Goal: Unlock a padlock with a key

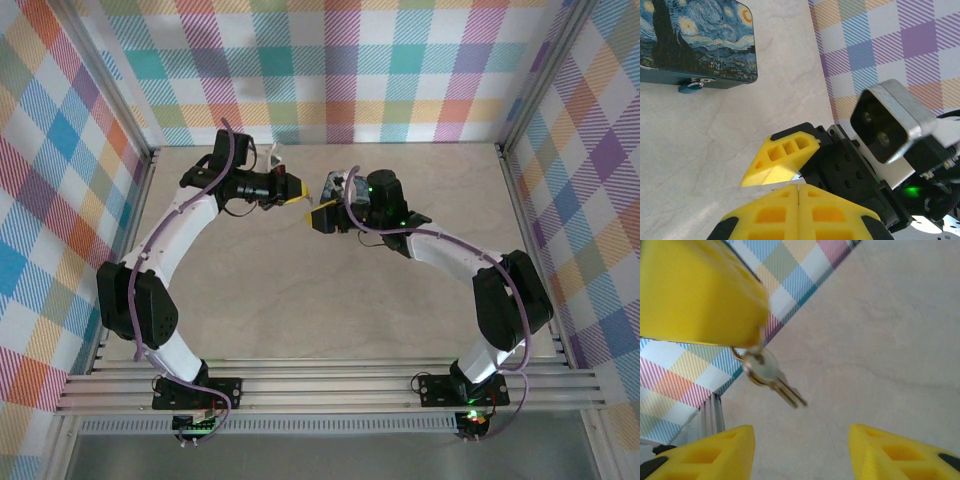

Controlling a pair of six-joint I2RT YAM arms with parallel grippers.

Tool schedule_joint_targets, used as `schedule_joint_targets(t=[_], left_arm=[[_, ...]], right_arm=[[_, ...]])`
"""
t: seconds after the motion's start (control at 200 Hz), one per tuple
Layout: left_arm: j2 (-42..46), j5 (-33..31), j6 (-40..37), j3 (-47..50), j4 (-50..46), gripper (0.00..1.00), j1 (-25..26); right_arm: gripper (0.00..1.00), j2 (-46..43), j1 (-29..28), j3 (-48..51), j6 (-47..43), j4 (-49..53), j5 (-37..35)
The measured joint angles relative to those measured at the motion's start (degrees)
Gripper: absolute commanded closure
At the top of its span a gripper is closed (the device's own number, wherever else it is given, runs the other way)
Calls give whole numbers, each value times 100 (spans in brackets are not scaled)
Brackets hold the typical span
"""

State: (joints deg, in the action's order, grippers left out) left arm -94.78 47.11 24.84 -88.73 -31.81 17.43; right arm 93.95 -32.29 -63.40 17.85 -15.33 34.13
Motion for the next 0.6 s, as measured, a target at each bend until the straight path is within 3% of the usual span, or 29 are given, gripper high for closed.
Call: schedule_joint_targets(t=[0.255, 0.6], left_arm=[[2, 42, 129, 4, 2, 100, 0], [129, 46, 138, 140, -83, 100, 0]], right_arm=[[59, 0, -70, 0, -793, -50, -31], [60, 0, -81, -2, -1283, -52, -68]])
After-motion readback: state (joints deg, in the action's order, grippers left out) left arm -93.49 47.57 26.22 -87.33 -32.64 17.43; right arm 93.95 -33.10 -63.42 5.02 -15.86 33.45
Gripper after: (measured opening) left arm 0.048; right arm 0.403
